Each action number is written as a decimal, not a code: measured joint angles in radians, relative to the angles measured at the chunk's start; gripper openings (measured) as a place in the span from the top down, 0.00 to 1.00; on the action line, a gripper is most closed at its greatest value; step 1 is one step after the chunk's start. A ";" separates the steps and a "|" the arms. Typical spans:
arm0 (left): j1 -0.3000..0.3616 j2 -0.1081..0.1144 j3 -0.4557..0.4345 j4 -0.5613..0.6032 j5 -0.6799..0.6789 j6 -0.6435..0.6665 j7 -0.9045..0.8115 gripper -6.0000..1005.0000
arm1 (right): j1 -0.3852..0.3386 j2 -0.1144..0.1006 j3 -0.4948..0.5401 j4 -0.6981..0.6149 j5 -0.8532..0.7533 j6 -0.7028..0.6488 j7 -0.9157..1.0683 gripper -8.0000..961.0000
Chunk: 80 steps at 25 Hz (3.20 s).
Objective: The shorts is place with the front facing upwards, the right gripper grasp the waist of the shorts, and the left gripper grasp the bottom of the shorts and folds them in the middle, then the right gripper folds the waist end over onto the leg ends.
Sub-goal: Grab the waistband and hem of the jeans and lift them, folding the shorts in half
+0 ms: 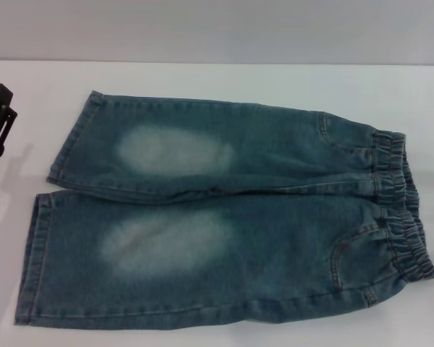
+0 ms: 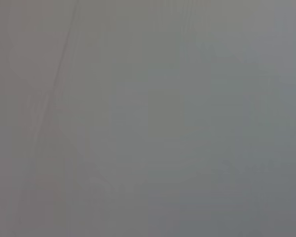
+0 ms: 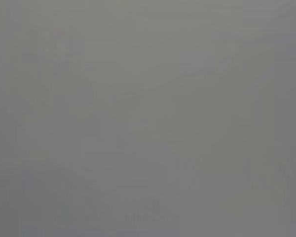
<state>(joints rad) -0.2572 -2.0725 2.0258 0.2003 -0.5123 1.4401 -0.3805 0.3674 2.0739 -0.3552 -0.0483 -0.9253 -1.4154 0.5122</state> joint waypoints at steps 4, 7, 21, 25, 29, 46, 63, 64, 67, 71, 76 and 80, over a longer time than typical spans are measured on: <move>-0.001 -0.003 0.010 0.002 0.005 -0.003 -0.001 0.19 | 0.014 0.002 0.016 -0.001 0.002 0.002 0.000 0.32; -0.001 -0.003 0.026 0.004 0.007 -0.014 -0.002 0.19 | 0.026 0.003 0.014 0.001 0.002 0.004 0.000 0.32; -0.008 0.003 0.072 0.007 0.009 -0.034 -0.016 0.19 | 0.039 0.005 0.016 0.037 0.003 0.011 -0.050 0.32; -0.008 0.003 0.074 0.004 0.009 -0.033 -0.009 0.19 | 0.036 0.006 0.009 0.040 0.002 0.001 -0.050 0.32; -0.003 0.003 0.074 0.010 0.006 -0.019 -0.007 0.19 | 0.034 0.006 0.009 0.044 0.000 0.000 -0.050 0.32; -0.008 0.002 0.063 0.010 -0.001 -0.010 -0.012 0.19 | 0.032 0.005 0.018 0.034 0.003 0.003 -0.051 0.32; -0.223 0.170 0.065 -0.043 0.302 -0.001 -0.528 0.19 | 0.005 0.000 0.010 0.021 -0.004 0.007 -0.052 0.32; -0.241 0.192 0.066 -0.049 0.336 0.006 -0.591 0.19 | 0.000 -0.001 0.006 0.017 -0.009 0.013 -0.052 0.32; -0.287 0.261 0.065 -0.052 0.445 0.047 -0.761 0.19 | -0.012 -0.002 0.003 0.002 -0.016 0.026 -0.052 0.32; -0.346 0.347 0.054 -0.058 0.633 0.144 -0.952 0.19 | -0.021 -0.003 0.004 -0.012 -0.017 0.040 -0.052 0.32; -0.386 0.414 0.026 -0.058 0.813 0.249 -1.132 0.19 | -0.030 -0.003 0.015 -0.041 -0.014 0.066 -0.052 0.32; -0.416 0.448 0.025 -0.057 0.963 0.353 -1.228 0.19 | -0.025 -0.004 0.032 -0.050 -0.001 0.103 -0.052 0.32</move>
<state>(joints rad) -0.6730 -1.6250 2.0505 0.1437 0.4506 1.7928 -1.6086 0.3422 2.0704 -0.3229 -0.0988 -0.9259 -1.3124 0.4601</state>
